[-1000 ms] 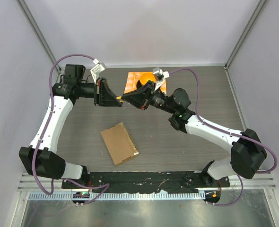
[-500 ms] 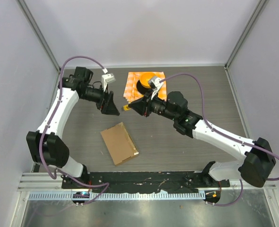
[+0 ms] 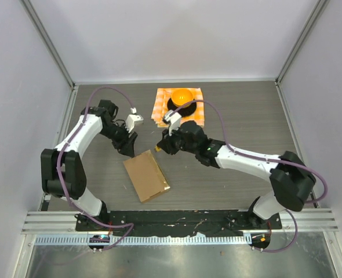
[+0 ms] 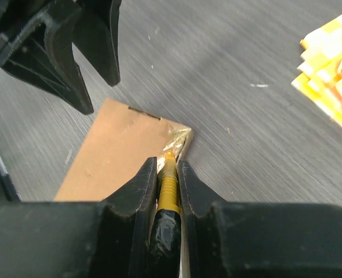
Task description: Unpack the express box
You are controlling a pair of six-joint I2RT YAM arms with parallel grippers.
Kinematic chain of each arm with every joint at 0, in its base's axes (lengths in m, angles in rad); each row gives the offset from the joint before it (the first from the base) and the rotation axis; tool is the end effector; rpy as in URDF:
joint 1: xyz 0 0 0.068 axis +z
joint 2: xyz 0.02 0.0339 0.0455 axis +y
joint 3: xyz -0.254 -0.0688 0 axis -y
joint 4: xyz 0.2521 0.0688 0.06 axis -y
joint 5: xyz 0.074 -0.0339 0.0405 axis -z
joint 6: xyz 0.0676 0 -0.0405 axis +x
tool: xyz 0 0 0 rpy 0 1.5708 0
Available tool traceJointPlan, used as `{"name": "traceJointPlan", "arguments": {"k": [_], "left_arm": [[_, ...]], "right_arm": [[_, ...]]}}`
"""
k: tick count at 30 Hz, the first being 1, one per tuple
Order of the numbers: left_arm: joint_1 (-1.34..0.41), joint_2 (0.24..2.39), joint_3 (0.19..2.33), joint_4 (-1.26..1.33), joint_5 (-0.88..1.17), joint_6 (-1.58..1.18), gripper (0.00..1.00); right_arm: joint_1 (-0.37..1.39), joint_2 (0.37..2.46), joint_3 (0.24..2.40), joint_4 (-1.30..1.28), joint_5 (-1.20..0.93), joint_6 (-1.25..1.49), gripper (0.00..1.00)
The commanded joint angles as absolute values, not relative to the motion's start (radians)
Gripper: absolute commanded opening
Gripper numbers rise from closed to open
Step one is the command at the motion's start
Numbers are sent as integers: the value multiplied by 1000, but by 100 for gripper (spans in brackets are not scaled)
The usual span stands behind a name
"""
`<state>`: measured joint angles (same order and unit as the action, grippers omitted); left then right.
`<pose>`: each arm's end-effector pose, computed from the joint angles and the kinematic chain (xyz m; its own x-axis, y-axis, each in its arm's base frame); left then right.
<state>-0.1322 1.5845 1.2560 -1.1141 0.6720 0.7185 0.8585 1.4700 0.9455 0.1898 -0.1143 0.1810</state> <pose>0.2895 -0.0810 0.2171 -0.6203 0.6022 -0.5027 0.7842 0.4900 -0.3807 0.2399 0.2896 0.2455 -0.3592 -0.1424 -0.9223 -0.7702 0.6033 0.2069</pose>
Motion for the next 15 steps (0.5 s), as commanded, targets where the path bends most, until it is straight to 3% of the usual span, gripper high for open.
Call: {"name": "traceJointPlan", "arguments": {"k": [1, 15], "left_arm": [[-130, 1615, 1215, -1005, 624, 761, 49], [-138, 1652, 1118, -852, 604, 764, 54]], "right_arm": [[923, 1546, 1038, 224, -16, 97, 1], [986, 1655, 1034, 380, 155, 12, 1]]}}
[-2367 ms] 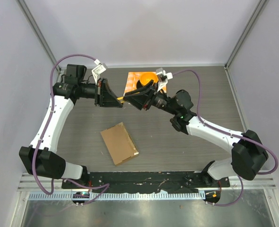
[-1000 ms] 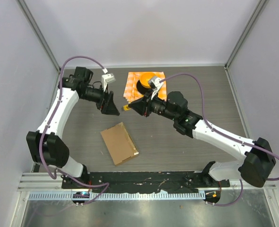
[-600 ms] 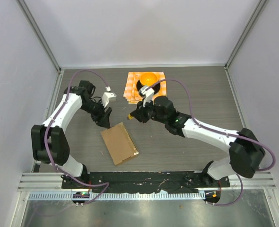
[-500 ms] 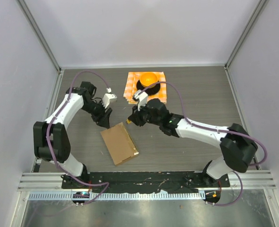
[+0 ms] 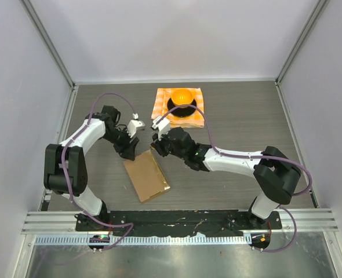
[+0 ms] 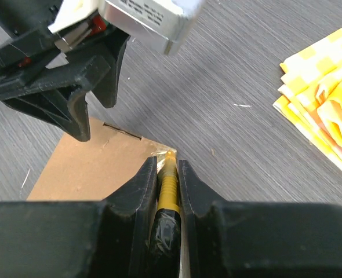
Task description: Unpack the express box
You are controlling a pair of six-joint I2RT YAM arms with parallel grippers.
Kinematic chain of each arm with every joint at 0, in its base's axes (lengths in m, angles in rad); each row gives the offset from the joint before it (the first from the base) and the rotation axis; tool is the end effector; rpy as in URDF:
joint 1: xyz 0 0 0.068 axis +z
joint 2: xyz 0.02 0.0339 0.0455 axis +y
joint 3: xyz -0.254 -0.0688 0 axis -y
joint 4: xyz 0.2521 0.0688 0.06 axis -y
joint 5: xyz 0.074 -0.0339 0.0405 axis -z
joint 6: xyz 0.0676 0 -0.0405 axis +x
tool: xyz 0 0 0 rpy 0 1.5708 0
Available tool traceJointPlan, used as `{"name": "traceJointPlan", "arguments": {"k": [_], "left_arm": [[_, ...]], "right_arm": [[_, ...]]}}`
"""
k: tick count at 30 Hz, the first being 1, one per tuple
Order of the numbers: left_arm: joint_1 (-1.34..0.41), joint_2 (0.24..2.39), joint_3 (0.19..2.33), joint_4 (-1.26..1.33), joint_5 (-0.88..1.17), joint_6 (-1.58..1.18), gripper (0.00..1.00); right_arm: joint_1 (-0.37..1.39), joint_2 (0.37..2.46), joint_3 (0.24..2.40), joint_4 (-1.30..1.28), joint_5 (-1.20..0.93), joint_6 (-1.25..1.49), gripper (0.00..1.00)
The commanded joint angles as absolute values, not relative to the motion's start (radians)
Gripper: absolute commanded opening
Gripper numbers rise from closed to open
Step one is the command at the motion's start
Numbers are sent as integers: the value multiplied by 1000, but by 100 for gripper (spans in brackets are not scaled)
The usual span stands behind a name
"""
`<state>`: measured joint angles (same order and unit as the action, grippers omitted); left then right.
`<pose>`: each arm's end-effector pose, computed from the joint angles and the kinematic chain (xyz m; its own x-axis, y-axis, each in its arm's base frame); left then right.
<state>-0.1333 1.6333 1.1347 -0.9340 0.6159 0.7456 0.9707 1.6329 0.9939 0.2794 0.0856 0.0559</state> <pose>0.2959 -0.0791 0.1712 -0.5941 0.6384 -0.4894 0.8036 0.4973 -0.3269 0.2342 0.3320 0.2151 -0.2418 -0.2548 -0.9363 -0.7647 0.6439 0.0223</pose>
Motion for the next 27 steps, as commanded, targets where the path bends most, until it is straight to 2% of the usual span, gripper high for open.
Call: {"name": "traceJointPlan", "arguments": {"k": [1, 27], "left_arm": [[-138, 1655, 1117, -844, 601, 762, 54], [-144, 1710, 1075, -796, 561, 749, 50]], "right_arm": [[986, 1660, 1034, 385, 161, 9, 1], [1008, 1736, 973, 488, 207, 35, 1]]}}
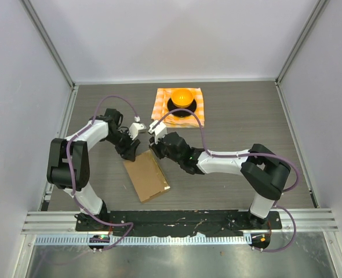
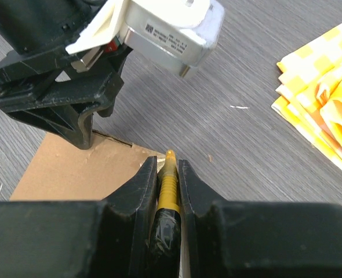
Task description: Unpack the express box
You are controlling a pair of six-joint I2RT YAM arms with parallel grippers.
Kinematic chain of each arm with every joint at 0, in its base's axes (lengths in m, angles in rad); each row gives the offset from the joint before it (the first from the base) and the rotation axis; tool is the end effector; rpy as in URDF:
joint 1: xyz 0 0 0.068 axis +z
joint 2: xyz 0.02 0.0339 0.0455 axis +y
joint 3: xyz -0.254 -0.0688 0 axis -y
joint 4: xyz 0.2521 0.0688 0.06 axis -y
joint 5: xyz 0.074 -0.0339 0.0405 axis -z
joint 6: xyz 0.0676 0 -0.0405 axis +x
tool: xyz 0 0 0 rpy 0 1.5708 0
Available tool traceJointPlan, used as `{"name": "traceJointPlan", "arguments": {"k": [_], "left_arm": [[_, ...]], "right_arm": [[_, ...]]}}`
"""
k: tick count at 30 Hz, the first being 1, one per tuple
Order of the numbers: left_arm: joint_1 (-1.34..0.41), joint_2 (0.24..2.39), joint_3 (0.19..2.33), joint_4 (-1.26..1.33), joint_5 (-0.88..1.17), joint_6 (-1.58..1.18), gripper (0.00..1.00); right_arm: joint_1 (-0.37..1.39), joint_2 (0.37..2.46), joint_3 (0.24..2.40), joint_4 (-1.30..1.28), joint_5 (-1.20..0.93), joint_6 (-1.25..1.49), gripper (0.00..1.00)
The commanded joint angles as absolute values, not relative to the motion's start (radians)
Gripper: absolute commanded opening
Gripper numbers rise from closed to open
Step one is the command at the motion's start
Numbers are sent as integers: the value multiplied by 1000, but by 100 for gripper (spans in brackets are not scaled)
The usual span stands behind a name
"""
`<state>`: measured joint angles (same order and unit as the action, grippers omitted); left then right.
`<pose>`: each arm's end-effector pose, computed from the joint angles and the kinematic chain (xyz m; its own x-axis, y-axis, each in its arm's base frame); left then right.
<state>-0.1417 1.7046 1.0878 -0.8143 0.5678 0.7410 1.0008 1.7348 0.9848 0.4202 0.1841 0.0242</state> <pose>0.3042 -0.0801 0.1386 -0.5929 0.6594 -0.4622 0.8043 0.5136 -0.2989 0.2369 0.3467 0.1907 -0.1925 -0.2562 -0.9473 -0.7298 0.6827 -0.0364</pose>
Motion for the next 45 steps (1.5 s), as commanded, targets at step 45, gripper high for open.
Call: {"name": "traceJointPlan", "arguments": {"k": [45], "left_arm": [[-153, 1707, 1046, -793, 540, 727, 37]], "right_arm": [[1049, 1716, 966, 460, 267, 32, 1]]}}
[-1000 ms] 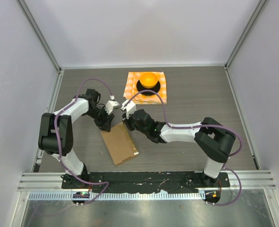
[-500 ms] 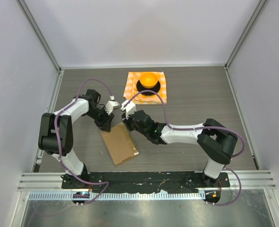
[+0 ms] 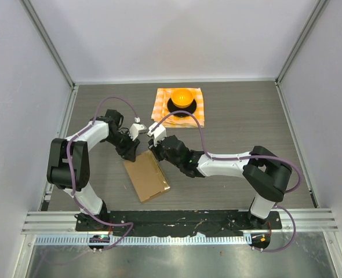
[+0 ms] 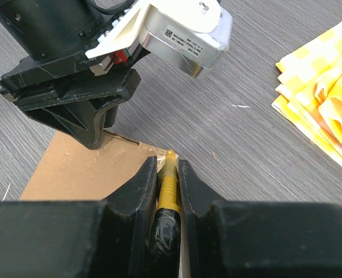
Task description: Unpack the express box
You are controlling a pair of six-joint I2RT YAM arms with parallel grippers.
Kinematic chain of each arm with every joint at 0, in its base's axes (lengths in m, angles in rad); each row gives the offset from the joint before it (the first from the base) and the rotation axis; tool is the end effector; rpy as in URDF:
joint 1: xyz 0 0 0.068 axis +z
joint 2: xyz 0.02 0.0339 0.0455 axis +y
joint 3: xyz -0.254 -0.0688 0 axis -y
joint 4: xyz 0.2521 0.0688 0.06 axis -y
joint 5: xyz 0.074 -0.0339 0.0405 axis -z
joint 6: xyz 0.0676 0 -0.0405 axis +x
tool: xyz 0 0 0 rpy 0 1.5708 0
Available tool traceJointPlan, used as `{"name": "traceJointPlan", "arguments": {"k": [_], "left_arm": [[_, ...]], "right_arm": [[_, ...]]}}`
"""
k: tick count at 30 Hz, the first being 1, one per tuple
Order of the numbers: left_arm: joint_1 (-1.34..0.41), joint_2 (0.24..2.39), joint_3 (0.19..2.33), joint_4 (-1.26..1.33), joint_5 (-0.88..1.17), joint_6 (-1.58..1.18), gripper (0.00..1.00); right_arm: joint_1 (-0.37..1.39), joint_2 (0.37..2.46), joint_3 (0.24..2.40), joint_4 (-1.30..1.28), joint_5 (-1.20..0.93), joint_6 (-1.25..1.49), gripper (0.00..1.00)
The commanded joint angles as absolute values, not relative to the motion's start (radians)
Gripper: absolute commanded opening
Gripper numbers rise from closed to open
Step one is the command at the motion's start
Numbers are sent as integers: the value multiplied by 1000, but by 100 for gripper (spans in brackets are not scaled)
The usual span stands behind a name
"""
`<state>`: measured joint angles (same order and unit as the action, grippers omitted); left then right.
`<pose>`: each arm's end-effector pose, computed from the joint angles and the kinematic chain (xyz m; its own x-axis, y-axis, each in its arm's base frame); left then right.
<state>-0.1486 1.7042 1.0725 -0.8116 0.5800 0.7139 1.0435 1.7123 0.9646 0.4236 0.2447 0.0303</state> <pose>0.3004 -0.0824 0.1353 -0.6152 0.6459 -0.4520 0.7880 0.5213 -0.3276 0.2224 0.3493 0.1931 -0.1821 -0.2543 -0.9498 -0.7177 0.6947 -0.0484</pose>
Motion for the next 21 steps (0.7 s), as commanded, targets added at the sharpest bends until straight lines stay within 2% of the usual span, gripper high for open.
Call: {"name": "traceJointPlan", "arguments": {"k": [1, 21], "left_arm": [[-155, 1707, 1046, -793, 541, 729, 37], [-153, 1706, 1042, -805, 541, 726, 36]], "right_arm": [[1049, 1721, 966, 460, 267, 31, 1], [1048, 1759, 963, 428, 253, 31, 1]]}}
